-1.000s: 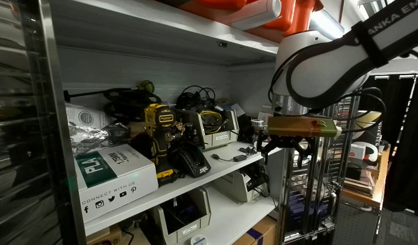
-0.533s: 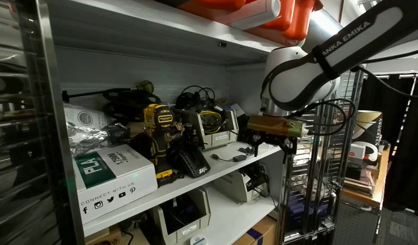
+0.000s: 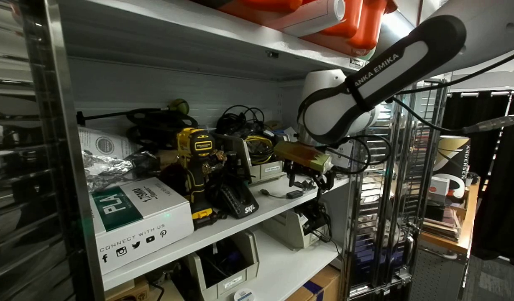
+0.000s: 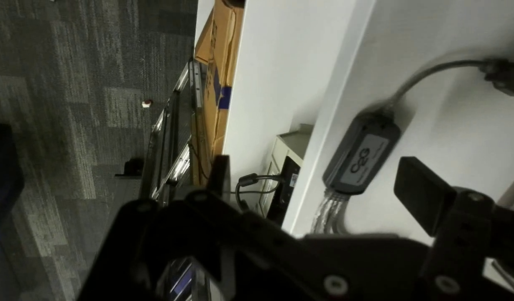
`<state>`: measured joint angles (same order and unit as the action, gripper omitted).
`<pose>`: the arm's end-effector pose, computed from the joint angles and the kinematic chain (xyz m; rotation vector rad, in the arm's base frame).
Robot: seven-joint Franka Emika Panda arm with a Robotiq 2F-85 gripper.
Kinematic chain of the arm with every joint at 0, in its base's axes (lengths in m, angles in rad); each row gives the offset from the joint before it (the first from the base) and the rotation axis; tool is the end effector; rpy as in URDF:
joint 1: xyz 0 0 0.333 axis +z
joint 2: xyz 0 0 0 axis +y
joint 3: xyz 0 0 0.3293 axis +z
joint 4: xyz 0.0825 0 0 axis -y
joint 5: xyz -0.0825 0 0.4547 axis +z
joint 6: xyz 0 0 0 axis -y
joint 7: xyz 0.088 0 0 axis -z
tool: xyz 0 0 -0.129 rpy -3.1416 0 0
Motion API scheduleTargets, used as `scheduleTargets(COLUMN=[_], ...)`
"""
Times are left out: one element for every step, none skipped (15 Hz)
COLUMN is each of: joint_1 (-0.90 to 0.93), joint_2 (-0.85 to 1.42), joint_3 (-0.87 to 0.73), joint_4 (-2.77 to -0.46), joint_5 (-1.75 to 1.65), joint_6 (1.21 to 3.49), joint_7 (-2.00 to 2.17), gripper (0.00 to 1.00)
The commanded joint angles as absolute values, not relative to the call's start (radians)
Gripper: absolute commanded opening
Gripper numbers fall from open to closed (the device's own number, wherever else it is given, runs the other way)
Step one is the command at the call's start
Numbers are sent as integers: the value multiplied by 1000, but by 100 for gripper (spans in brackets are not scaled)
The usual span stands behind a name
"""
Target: Pick up the cable charger and put it in the cable box.
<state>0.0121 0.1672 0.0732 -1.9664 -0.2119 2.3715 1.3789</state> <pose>0.6791 0.0513 0.3672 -2.5636 1.6822 -0.4309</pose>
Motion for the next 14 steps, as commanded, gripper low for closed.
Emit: scheduleTargets(joint_1=[83, 95, 105, 111, 114, 116, 116, 115, 113, 111, 111, 110, 111, 111], joint_2=[238, 246, 254, 262, 269, 277, 284, 290, 296, 303, 310, 318, 325, 331], joint_3=[25, 16, 8, 3, -1, -4, -7, -9, -11, -12, -14, -14, -15, -14], joint_4=[-1852, -1834, -1816, -1800, -1785, -1770, -1758, -1749, -1740, -1731, -1724, -1717, -1711, -1707], joint_5=[-278, -291, -301, -295, -287, -278, -271, -266, -260, -253, -250, -242, -239, -233], joint_6=[2367, 2357, 2346, 2331, 2319, 2303, 2284, 2266, 2248, 2230, 2210, 2191, 2177, 2166], joint_7=[1507, 1529, 1546, 1552, 1557, 1555, 1554, 1552, 1549, 1544, 1541, 1536, 1536, 1534], gripper=[100, 100, 100, 100, 100, 100, 100, 100, 100, 100, 100, 100, 100, 100])
